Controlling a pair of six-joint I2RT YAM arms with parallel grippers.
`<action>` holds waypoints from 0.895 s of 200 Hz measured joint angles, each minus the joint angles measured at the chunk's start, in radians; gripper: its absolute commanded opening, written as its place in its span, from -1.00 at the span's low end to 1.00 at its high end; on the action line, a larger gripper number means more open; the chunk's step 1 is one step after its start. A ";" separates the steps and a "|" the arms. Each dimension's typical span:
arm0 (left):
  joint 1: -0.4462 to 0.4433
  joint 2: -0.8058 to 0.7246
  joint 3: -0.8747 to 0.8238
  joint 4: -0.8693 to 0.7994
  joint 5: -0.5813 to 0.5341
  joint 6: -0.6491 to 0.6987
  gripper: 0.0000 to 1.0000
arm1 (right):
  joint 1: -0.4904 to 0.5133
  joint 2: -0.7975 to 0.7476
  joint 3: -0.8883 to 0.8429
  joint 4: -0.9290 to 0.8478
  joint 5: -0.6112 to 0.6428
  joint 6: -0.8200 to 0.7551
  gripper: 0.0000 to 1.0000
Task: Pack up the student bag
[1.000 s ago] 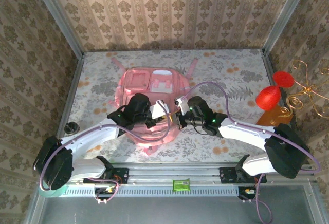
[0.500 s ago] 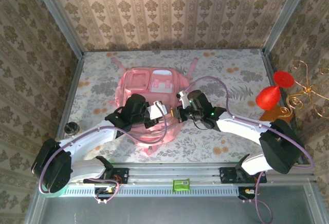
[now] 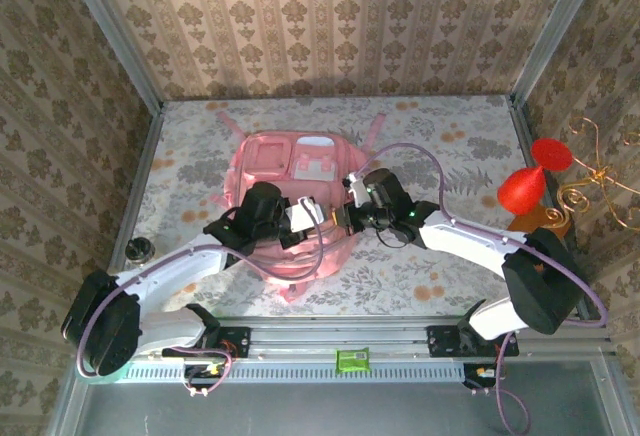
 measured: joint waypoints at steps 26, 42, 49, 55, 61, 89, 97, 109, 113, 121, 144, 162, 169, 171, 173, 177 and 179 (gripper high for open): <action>0.001 0.055 0.018 0.002 0.037 0.024 -1.00 | -0.048 -0.058 -0.045 -0.041 0.072 -0.010 -0.29; 0.000 0.116 0.058 0.002 0.063 0.045 -1.00 | -0.080 -0.116 -0.064 -0.090 0.130 -0.010 -0.25; -0.001 0.143 0.081 0.003 0.072 0.053 -1.00 | -0.095 -0.141 -0.069 -0.110 0.152 -0.010 -0.24; -0.002 0.169 0.105 0.003 0.082 0.062 -1.00 | -0.110 -0.162 -0.072 -0.125 0.168 -0.010 -0.23; -0.003 0.193 0.129 0.001 0.090 0.071 -1.00 | -0.126 -0.183 -0.073 -0.140 0.183 -0.010 -0.22; -0.023 0.328 0.268 -0.023 0.108 0.126 -1.00 | -0.230 -0.271 -0.082 -0.191 0.230 -0.002 -0.19; -0.029 0.364 0.307 -0.032 0.112 0.140 -1.00 | -0.257 -0.285 -0.082 -0.204 0.239 0.001 -0.17; -0.040 0.404 0.351 -0.035 0.115 0.154 -1.00 | -0.294 -0.298 -0.082 -0.225 0.250 0.003 -0.15; -0.042 0.414 0.362 -0.036 0.116 0.157 -0.97 | -0.305 -0.301 -0.082 -0.232 0.252 0.002 -0.13; -0.049 0.432 0.381 -0.034 0.114 0.157 -0.74 | -0.320 -0.305 -0.083 -0.244 0.256 0.002 -0.10; -0.069 0.464 0.414 -0.019 0.101 0.133 -0.18 | -0.350 -0.311 -0.083 -0.276 0.267 0.000 0.03; -0.080 0.464 0.419 0.013 0.101 0.078 0.07 | -0.358 -0.311 -0.083 -0.302 0.287 -0.002 0.16; -0.082 0.462 0.419 0.029 0.101 0.049 0.15 | -0.359 -0.312 -0.082 -0.313 0.299 -0.005 0.21; -0.083 0.462 0.418 0.034 0.100 0.034 0.17 | -0.359 -0.312 -0.082 -0.317 0.302 -0.008 0.23; -0.083 0.461 0.418 0.037 0.098 0.027 0.19 | -0.359 -0.312 -0.082 -0.318 0.305 -0.011 0.24; -0.084 0.457 0.417 0.048 0.097 0.011 0.22 | -0.359 -0.313 -0.082 -0.326 0.314 -0.010 0.27; -0.084 0.455 0.416 0.054 0.095 -0.002 0.24 | -0.359 -0.314 -0.082 -0.328 0.319 -0.013 0.28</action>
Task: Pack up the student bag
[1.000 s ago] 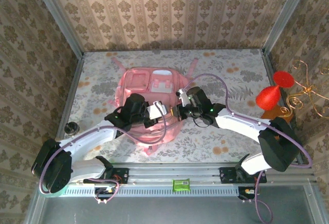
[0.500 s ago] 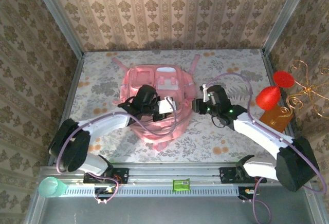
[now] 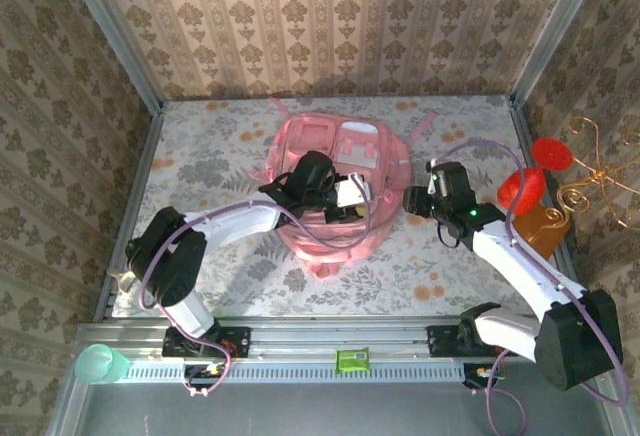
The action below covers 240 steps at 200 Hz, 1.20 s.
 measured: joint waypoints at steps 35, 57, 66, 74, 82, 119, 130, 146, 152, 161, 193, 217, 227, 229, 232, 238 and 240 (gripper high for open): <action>0.003 -0.134 -0.068 0.064 -0.057 -0.123 0.52 | 0.000 -0.021 0.009 -0.043 0.087 -0.023 0.50; 0.012 -0.258 -0.132 0.112 -0.134 -0.175 0.58 | 0.000 -0.040 0.030 -0.049 0.150 -0.037 0.61; 0.023 -0.311 -0.171 0.140 -0.173 -0.188 0.65 | 0.000 -0.050 0.032 -0.041 0.179 -0.041 0.64; 0.037 -0.355 -0.216 0.174 -0.214 -0.200 0.70 | -0.003 -0.059 0.031 -0.032 0.206 -0.048 0.67; 0.053 -0.393 -0.261 0.200 -0.256 -0.206 0.73 | -0.006 -0.061 0.029 -0.019 0.228 -0.053 0.70; 0.194 -0.507 -0.457 0.250 -0.488 -0.235 0.92 | -0.037 -0.021 -0.003 0.072 0.312 -0.070 0.85; 0.256 -0.517 -0.497 0.261 -0.547 -0.253 0.98 | -0.046 0.018 -0.005 0.093 0.330 -0.073 1.00; 0.361 -0.513 -0.541 0.277 -0.614 -0.280 0.99 | -0.056 0.088 -0.006 0.120 0.365 -0.071 1.00; 0.395 -0.507 -0.551 0.279 -0.632 -0.291 0.99 | -0.058 0.112 -0.006 0.126 0.376 -0.071 1.00; 0.446 -0.489 -0.562 0.289 -0.658 -0.307 0.99 | -0.062 0.148 -0.006 0.127 0.397 -0.073 1.00; 0.524 -0.383 -0.590 0.387 -0.703 -0.329 1.00 | -0.068 0.211 -0.032 0.232 0.460 -0.132 1.00; 0.538 -0.288 -0.602 0.466 -0.715 -0.325 1.00 | -0.075 0.212 -0.140 0.425 0.482 -0.211 1.00; 0.544 -0.246 -0.602 0.501 -0.713 -0.324 1.00 | -0.086 0.220 -0.179 0.489 0.481 -0.239 1.00; 0.544 -0.239 -0.602 0.509 -0.712 -0.324 1.00 | -0.089 0.223 -0.187 0.502 0.479 -0.245 1.00; 0.546 -0.227 -0.602 0.517 -0.710 -0.323 1.00 | -0.094 0.227 -0.196 0.518 0.478 -0.252 1.00; 0.548 -0.208 -0.602 0.534 -0.708 -0.320 1.00 | -0.103 0.233 -0.208 0.539 0.475 -0.262 1.00; 0.549 -0.201 -0.602 0.541 -0.706 -0.319 1.00 | -0.107 0.235 -0.212 0.547 0.474 -0.267 1.00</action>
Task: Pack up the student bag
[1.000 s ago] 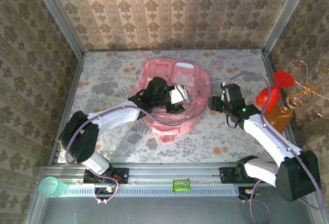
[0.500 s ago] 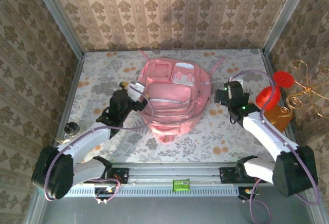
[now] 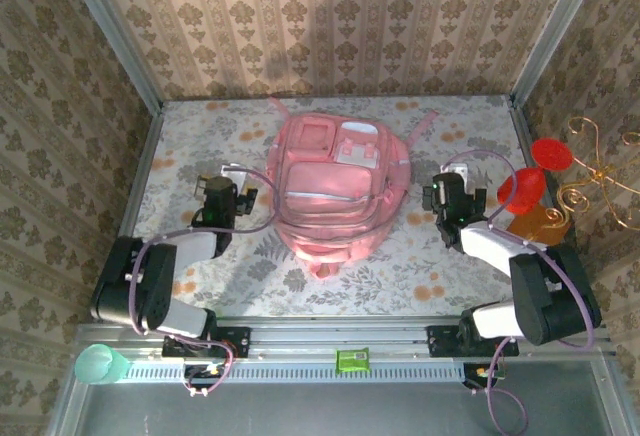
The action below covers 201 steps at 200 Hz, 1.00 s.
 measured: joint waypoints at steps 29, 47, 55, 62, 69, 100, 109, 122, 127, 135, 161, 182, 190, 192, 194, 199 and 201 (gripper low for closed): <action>0.023 0.047 0.000 0.058 0.023 0.004 1.00 | -0.043 0.005 -0.035 0.151 -0.036 -0.035 1.00; 0.069 0.045 0.000 0.083 0.053 -0.016 1.00 | -0.072 0.006 -0.052 0.233 -0.084 -0.039 1.00; 0.101 0.045 -0.007 0.105 0.076 -0.035 1.00 | -0.087 0.008 -0.052 0.250 -0.107 -0.038 1.00; 0.131 0.045 -0.020 0.136 0.093 -0.053 1.00 | -0.102 0.011 -0.051 0.265 -0.129 -0.035 1.00; 0.164 0.047 -0.041 0.175 0.115 -0.074 1.00 | -0.117 0.013 -0.051 0.279 -0.154 -0.031 1.00; 0.255 0.093 -0.109 0.274 0.188 -0.141 1.00 | -0.158 0.095 -0.066 0.418 -0.254 -0.015 1.00; 0.254 0.100 -0.107 0.275 0.216 -0.144 1.00 | -0.158 0.114 -0.071 0.427 -0.276 -0.015 1.00; 0.254 0.100 -0.099 0.272 0.252 -0.150 1.00 | -0.156 0.129 -0.074 0.438 -0.300 -0.015 1.00; 0.254 0.100 -0.095 0.272 0.262 -0.151 1.00 | -0.156 0.130 -0.074 0.443 -0.309 -0.015 1.00; 0.254 0.100 -0.089 0.272 0.275 -0.154 1.00 | -0.156 0.131 -0.074 0.456 -0.322 -0.016 1.00; 0.254 0.100 -0.080 0.272 0.299 -0.160 1.00 | -0.148 0.152 -0.099 0.550 -0.352 -0.027 1.00; 0.255 0.100 -0.080 0.272 0.308 -0.161 1.00 | -0.140 0.160 -0.117 0.566 -0.364 -0.035 1.00; 0.255 0.100 -0.080 0.272 0.309 -0.161 1.00 | -0.140 0.160 -0.119 0.570 -0.368 -0.036 1.00; 0.255 0.100 -0.080 0.272 0.309 -0.161 1.00 | -0.140 0.160 -0.119 0.572 -0.368 -0.036 1.00; 0.255 0.100 -0.080 0.272 0.309 -0.161 1.00 | -0.140 0.160 -0.119 0.573 -0.369 -0.036 1.00; 0.255 0.100 -0.080 0.272 0.311 -0.161 1.00 | -0.140 0.160 -0.119 0.575 -0.371 -0.037 1.00; 0.255 0.100 -0.080 0.272 0.312 -0.161 1.00 | -0.140 0.160 -0.119 0.576 -0.372 -0.037 1.00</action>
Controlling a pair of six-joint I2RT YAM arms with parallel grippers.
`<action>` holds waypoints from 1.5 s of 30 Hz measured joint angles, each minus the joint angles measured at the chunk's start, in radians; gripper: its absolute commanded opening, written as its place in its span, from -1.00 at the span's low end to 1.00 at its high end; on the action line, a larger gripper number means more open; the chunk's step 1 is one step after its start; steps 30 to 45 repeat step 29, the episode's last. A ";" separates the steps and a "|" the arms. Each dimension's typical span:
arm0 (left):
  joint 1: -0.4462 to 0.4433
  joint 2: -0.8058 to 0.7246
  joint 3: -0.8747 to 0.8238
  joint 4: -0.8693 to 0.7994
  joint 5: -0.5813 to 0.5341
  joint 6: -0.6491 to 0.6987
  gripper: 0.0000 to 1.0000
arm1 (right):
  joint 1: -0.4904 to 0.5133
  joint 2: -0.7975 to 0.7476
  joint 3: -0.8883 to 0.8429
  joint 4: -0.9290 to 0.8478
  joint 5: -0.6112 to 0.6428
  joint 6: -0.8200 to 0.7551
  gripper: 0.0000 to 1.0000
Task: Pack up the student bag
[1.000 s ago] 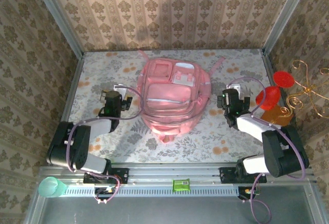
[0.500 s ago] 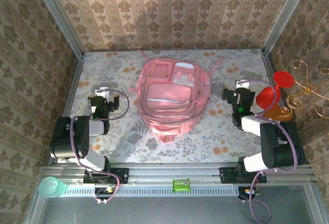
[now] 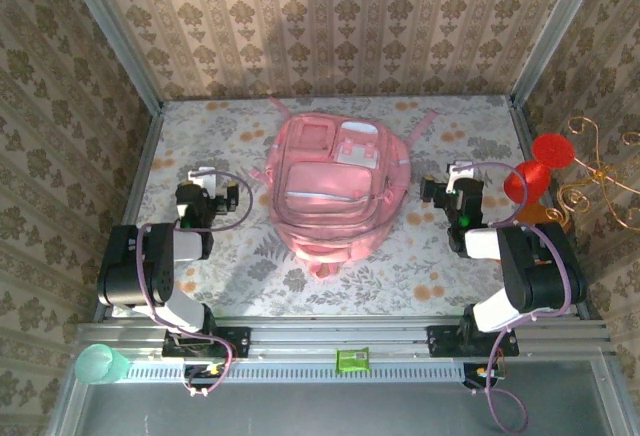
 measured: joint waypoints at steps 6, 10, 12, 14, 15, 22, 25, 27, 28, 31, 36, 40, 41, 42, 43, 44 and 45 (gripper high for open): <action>0.000 0.000 0.000 0.000 0.003 0.000 1.00 | 0.000 0.000 0.000 0.011 -0.005 -0.001 1.00; 0.000 0.000 0.000 0.000 0.005 0.000 1.00 | 0.000 0.000 0.000 0.013 -0.007 -0.001 1.00; 0.000 0.000 0.000 0.000 0.005 0.000 1.00 | 0.000 0.000 0.000 0.013 -0.007 -0.001 1.00; 0.000 0.000 0.000 0.000 0.005 0.000 1.00 | 0.000 0.000 0.000 0.013 -0.007 -0.001 1.00; 0.000 0.000 0.000 0.000 0.005 0.000 1.00 | 0.000 0.000 0.000 0.013 -0.007 -0.001 1.00; 0.000 0.000 0.000 0.000 0.005 0.000 1.00 | 0.000 0.000 0.000 0.013 -0.007 -0.002 1.00; 0.000 0.000 0.000 0.000 0.005 0.000 1.00 | 0.000 0.000 0.000 0.013 -0.007 -0.002 1.00; 0.000 0.000 0.000 0.000 0.005 0.000 1.00 | 0.000 0.000 0.000 0.013 -0.007 -0.001 1.00; 0.000 0.000 0.000 0.000 0.005 0.000 1.00 | 0.000 0.000 0.000 0.013 -0.007 -0.002 1.00; 0.000 0.000 0.000 0.000 0.005 0.000 1.00 | 0.000 0.000 0.000 0.013 -0.008 -0.001 1.00; 0.000 0.000 0.000 0.000 0.005 0.000 1.00 | 0.000 0.000 0.000 0.013 -0.008 -0.001 1.00; 0.000 0.000 0.000 0.000 0.005 0.000 1.00 | 0.000 0.000 0.000 0.013 -0.008 -0.001 1.00; 0.000 0.000 0.000 0.000 0.005 0.000 1.00 | 0.000 0.000 0.000 0.013 -0.008 -0.001 1.00; 0.000 0.000 0.000 0.000 0.005 0.000 1.00 | 0.000 0.000 0.000 0.013 -0.008 -0.001 1.00; 0.000 0.000 0.000 0.000 0.005 0.000 1.00 | 0.000 0.000 0.000 0.013 -0.008 -0.001 1.00; 0.000 0.000 0.000 0.000 0.005 0.000 1.00 | 0.000 0.000 0.000 0.013 -0.008 -0.001 1.00; 0.000 0.000 0.000 0.000 0.005 0.000 1.00 | 0.000 0.000 0.000 0.013 -0.008 -0.001 1.00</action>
